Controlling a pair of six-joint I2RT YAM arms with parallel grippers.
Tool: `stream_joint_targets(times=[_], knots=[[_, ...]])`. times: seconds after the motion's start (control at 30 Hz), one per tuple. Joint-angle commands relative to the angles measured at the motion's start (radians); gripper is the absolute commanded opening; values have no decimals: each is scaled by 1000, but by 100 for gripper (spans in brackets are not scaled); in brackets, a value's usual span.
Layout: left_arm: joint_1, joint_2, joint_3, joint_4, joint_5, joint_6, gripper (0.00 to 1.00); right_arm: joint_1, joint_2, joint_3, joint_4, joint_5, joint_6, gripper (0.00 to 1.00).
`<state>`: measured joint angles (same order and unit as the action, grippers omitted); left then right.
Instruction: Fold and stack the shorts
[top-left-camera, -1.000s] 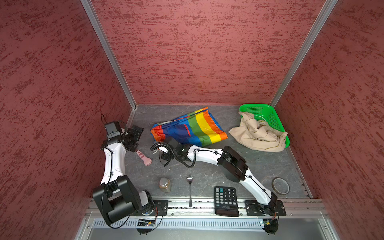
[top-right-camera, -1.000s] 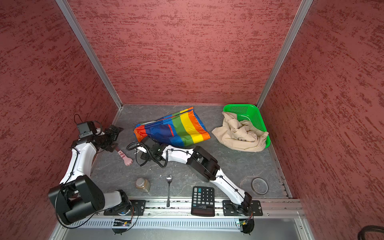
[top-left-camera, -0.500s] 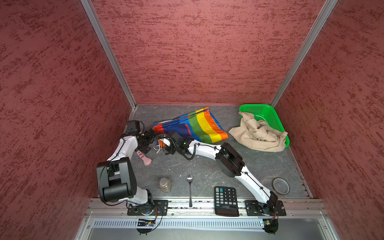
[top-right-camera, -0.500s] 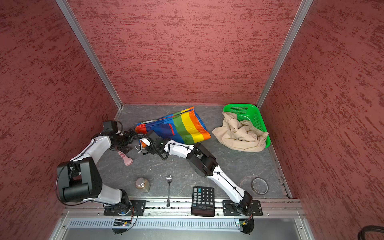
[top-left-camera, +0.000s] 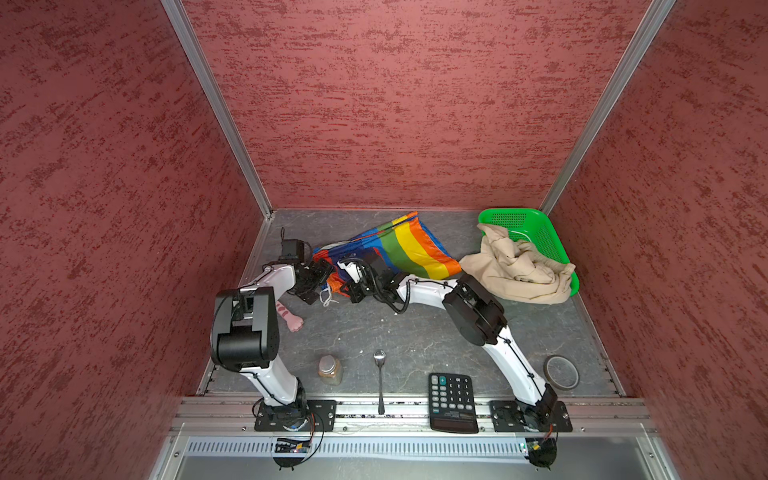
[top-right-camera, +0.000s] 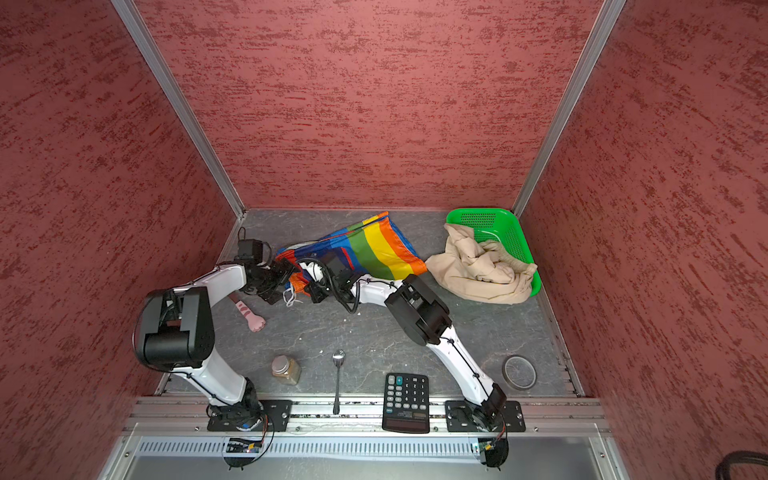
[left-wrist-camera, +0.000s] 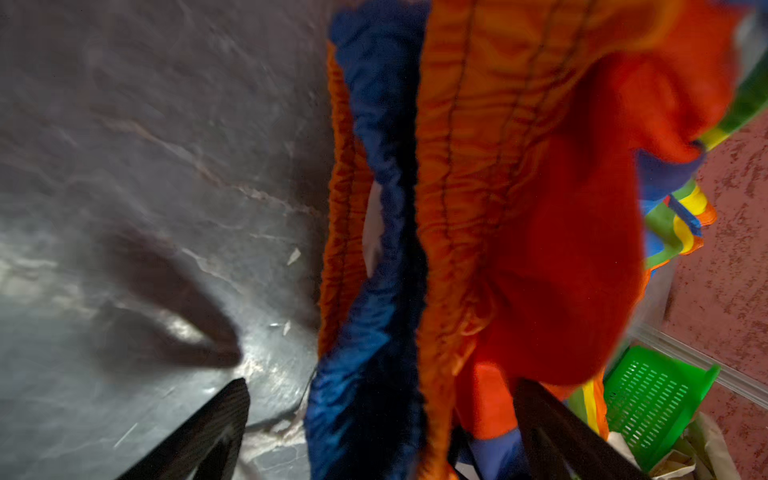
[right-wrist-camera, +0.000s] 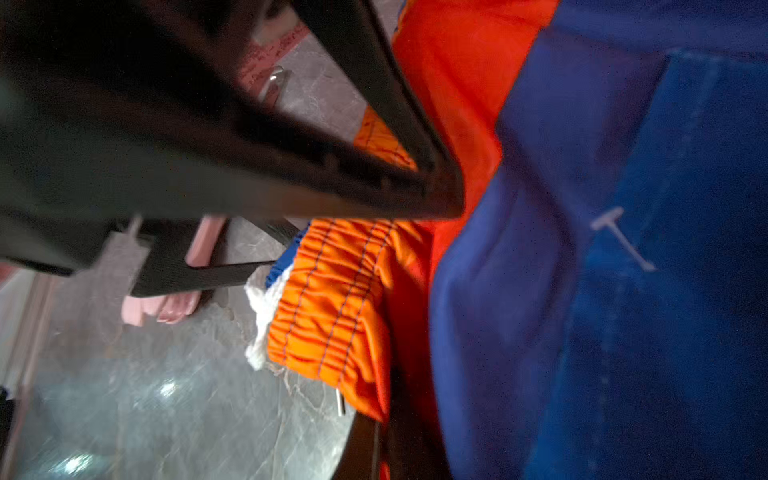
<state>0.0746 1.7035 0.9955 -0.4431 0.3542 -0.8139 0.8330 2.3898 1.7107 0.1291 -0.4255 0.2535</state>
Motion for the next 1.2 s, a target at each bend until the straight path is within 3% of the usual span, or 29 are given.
stream_joint_targets(times=[0.0,0.1,0.13,0.17,0.23,0.33,0.37,0.43,0.53,0.6,0.67,0.73,0.8,0.83,1.0,1.17], knots=[[-21,14,19,36,-24,-19,100,-31,-60,-29,212,-123,197,0],[-30,23,20,55,-29,-32,98,-49,-55,-47,301,-176,308,0],[-32,29,21,67,-26,-38,93,-48,-54,-51,317,-185,326,0],[-34,34,23,80,-21,-44,86,-47,-53,-52,322,-191,338,0],[-39,48,30,109,-9,-53,60,-46,-57,-65,332,-195,355,0],[-43,71,69,92,-12,-52,29,-47,-75,-92,319,-190,352,0],[-42,76,86,75,-14,-45,23,-46,-84,-99,303,-183,342,2],[-42,82,126,29,-18,-14,14,-49,-120,-111,210,-158,277,17],[-41,71,179,-59,-35,62,10,-68,-218,-166,103,-91,171,45],[-39,59,209,-133,-48,126,10,-108,-281,-218,98,-69,167,52],[-38,45,232,-208,-75,182,10,-165,-328,-268,114,-70,219,54],[-38,25,244,-264,-108,222,10,-210,-348,-307,117,-61,272,45],[-39,0,244,-299,-133,247,10,-226,-348,-323,68,-4,278,12],[-38,-11,242,-308,-141,252,10,-225,-343,-320,40,22,273,0],[-38,-53,259,-352,-153,260,11,-207,-317,-368,8,78,314,0],[-38,-76,314,-411,-160,280,13,-127,-297,-398,-43,126,271,0]])
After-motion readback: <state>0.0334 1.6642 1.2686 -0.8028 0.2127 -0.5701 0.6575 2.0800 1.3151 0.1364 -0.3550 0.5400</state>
